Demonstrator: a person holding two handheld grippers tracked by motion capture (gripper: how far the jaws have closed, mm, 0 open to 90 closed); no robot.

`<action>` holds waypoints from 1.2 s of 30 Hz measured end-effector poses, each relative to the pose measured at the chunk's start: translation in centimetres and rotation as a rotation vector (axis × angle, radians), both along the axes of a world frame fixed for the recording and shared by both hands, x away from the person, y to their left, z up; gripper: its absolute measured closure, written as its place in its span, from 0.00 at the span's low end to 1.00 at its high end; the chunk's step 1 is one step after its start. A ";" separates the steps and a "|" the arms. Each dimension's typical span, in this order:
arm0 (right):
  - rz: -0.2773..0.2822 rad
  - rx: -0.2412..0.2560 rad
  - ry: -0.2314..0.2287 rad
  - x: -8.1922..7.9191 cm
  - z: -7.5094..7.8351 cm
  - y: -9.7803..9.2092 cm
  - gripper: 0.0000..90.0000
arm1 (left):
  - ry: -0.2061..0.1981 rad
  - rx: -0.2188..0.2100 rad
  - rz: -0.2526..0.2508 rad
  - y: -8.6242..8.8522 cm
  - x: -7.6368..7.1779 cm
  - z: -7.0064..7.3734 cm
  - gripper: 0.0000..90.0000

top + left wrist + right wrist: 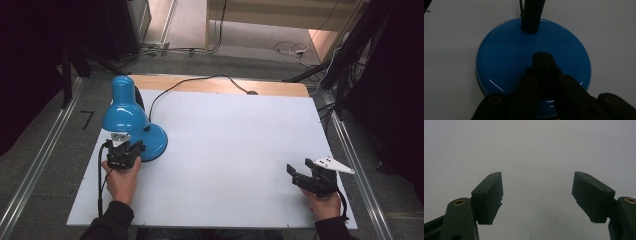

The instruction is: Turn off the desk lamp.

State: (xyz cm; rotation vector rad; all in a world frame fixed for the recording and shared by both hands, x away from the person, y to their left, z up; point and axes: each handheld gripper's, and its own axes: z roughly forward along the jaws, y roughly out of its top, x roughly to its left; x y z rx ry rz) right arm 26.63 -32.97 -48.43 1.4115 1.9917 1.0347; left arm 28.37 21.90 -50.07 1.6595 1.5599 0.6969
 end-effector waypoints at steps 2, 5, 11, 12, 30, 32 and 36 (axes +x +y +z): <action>0.000 -0.001 0.000 0.0 0.0 0.0 0.26 | 0.001 0.017 -0.014 -0.5 0.2 0.1 1.00; -0.001 0.005 -0.002 0.0 0.0 -0.1 0.26 | 0.000 0.017 -0.018 -0.5 0.4 0.1 1.00; -0.007 0.007 -0.006 -0.2 0.0 -0.3 0.26 | -0.003 -0.008 -0.010 0.0 0.5 0.0 1.00; -0.008 0.008 -0.005 -0.2 0.1 -0.3 0.26 | -0.004 -0.010 -0.010 0.0 0.5 0.1 1.00; -0.009 0.008 -0.005 -0.2 0.1 -0.4 0.26 | -0.032 -0.008 0.009 0.5 0.2 0.6 0.85; -0.012 0.009 -0.004 -0.2 0.1 -0.4 0.26 | -0.035 -0.009 0.011 0.5 0.2 0.7 0.82; -0.010 0.010 -0.004 -0.2 0.1 -0.4 0.26 | -0.037 0.000 0.030 0.6 0.2 0.7 0.69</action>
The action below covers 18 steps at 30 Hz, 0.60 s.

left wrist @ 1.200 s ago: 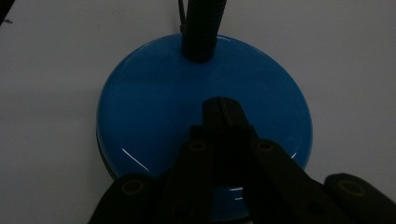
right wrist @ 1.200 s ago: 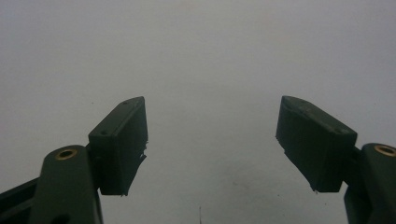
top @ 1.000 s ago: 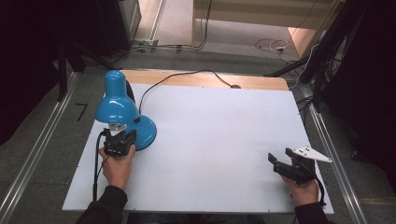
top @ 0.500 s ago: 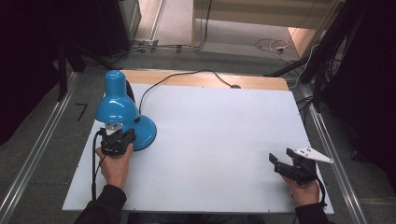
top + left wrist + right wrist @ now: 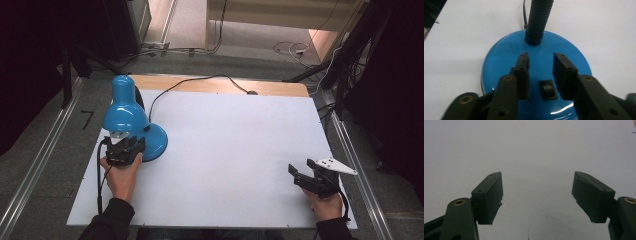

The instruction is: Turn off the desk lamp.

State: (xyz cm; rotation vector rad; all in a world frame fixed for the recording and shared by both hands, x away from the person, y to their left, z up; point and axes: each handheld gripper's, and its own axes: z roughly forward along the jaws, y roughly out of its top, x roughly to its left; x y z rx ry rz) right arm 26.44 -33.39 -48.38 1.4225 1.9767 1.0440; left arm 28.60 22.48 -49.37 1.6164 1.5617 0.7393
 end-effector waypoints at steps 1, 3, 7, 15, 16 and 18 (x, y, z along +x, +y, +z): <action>0.000 0.000 -0.001 0.0 0.0 0.0 0.26 | 0.001 0.000 0.000 0.0 0.0 0.0 0.66; 0.001 0.000 -0.003 0.0 0.0 0.0 0.26 | -0.008 -0.004 0.016 0.1 0.0 0.0 0.59; 0.000 0.001 -0.002 0.0 0.0 0.0 0.26 | -0.006 -0.018 0.018 0.3 0.1 0.1 0.47; 0.001 0.001 -0.004 0.0 0.0 -0.1 0.26 | -0.008 -0.025 0.015 0.5 -0.1 0.4 0.31; 0.002 0.001 -0.004 0.0 0.0 -0.1 0.26 | -0.009 -0.024 0.018 0.5 -0.2 0.5 0.29; 0.001 0.001 -0.003 0.0 0.0 0.0 0.26 | -0.010 -0.017 0.017 0.5 -0.3 0.6 0.28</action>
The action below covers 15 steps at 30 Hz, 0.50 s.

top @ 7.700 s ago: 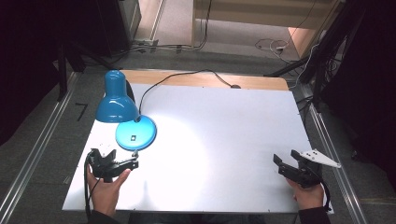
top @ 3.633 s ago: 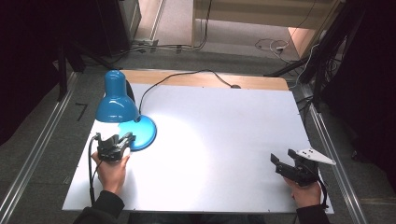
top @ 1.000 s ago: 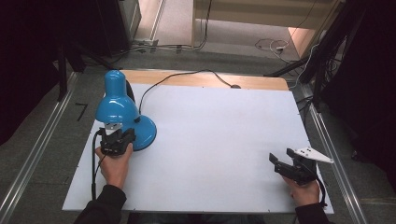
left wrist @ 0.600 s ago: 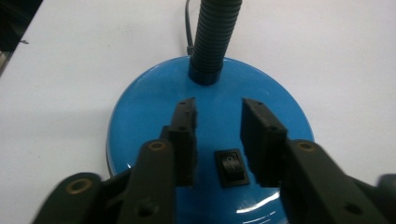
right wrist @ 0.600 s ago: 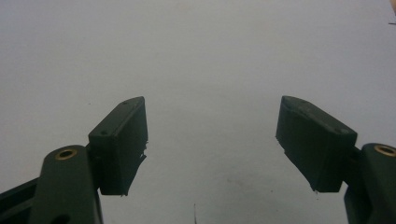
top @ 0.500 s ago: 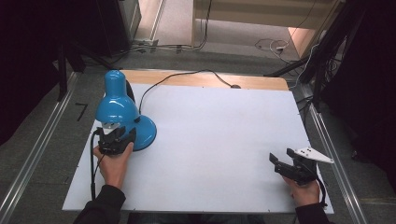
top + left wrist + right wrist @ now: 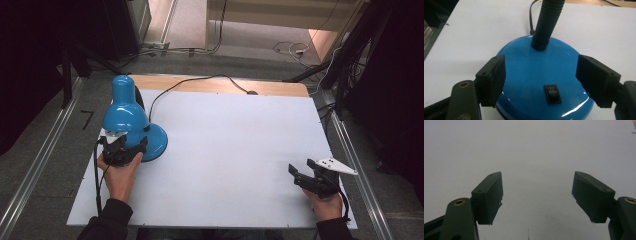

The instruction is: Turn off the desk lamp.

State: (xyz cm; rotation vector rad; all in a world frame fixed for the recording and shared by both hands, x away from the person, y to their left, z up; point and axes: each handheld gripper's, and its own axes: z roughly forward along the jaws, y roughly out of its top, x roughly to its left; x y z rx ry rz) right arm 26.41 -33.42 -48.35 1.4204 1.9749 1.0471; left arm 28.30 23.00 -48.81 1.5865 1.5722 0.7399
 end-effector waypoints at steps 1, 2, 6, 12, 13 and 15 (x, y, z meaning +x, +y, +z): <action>0.000 -0.001 0.001 0.0 0.0 0.0 0.26 | -0.003 0.003 0.005 0.0 -0.1 0.0 0.26; 0.000 -0.001 0.000 0.0 0.0 0.0 0.26 | -0.005 0.005 0.003 0.0 -0.1 0.1 0.26; 0.000 0.002 0.000 0.0 0.0 0.0 0.26 | -0.009 0.012 0.008 -0.1 -0.4 0.2 0.24; -0.002 0.003 0.001 -0.1 0.0 0.0 0.26 | -0.011 -0.002 0.019 0.2 -1.1 0.4 0.20; -0.002 0.002 0.002 -0.1 0.0 0.0 0.26 | -0.014 -0.003 0.021 0.3 -1.2 0.4 0.20; -0.003 0.000 0.001 -0.1 0.1 0.1 0.26 | -0.018 -0.011 0.026 0.5 -1.4 0.4 0.20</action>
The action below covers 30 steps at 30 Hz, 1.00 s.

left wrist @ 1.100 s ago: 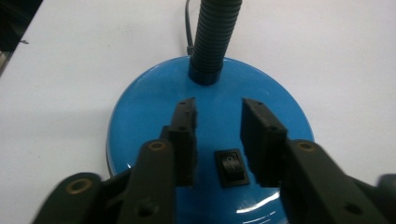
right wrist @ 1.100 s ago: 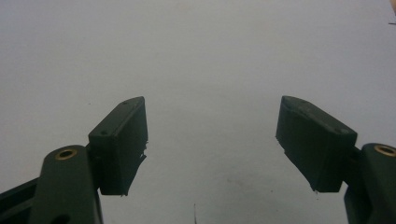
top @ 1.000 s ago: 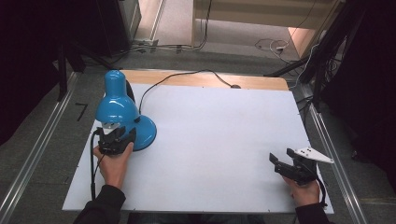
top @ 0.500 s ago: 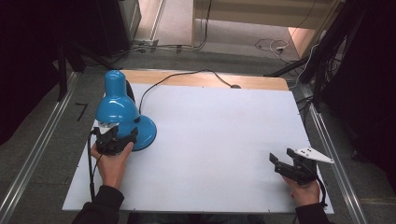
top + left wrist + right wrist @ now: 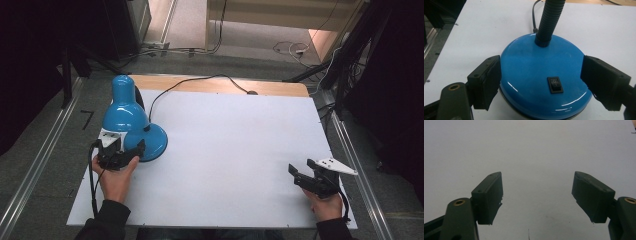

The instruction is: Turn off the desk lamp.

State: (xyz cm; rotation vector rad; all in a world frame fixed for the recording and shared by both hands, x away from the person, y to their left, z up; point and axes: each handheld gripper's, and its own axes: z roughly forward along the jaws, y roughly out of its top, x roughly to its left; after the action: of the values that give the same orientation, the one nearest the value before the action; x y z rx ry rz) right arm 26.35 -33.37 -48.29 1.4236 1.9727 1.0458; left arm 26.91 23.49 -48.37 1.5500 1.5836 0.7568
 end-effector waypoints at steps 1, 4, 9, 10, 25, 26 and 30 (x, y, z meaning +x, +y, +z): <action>0.000 0.000 -0.001 0.0 0.0 0.0 0.26 | 0.000 -0.001 0.001 0.1 -0.1 0.0 0.20; -0.004 0.002 -0.001 0.0 0.0 0.0 0.26 | 0.001 -0.006 0.000 0.3 -0.5 0.1 0.20; -0.005 0.003 -0.002 0.0 0.0 -0.1 0.26 | -0.001 -0.007 -0.004 0.6 -1.3 0.3 0.20; -0.005 0.002 -0.001 0.0 0.0 -0.1 0.26 | -0.002 -0.011 -0.004 0.6 -1.5 0.3 0.20; -0.009 0.003 0.002 0.0 0.0 -0.1 0.26 | 0.003 0.005 -0.018 0.9 -2.9 0.3 0.20; -0.009 0.002 0.001 0.0 0.0 -0.1 0.26 | 0.003 0.006 -0.019 1.0 -3.0 0.3 0.20; -0.009 0.001 0.000 0.0 0.0 -0.1 0.26 | 0.002 0.004 -0.018 1.0 -3.2 0.3 0.20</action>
State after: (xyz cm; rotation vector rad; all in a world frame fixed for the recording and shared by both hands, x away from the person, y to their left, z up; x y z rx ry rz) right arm 26.34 -33.48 -48.30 1.4320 1.9640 1.0428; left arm 23.68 24.52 -48.11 1.5662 1.5687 0.7497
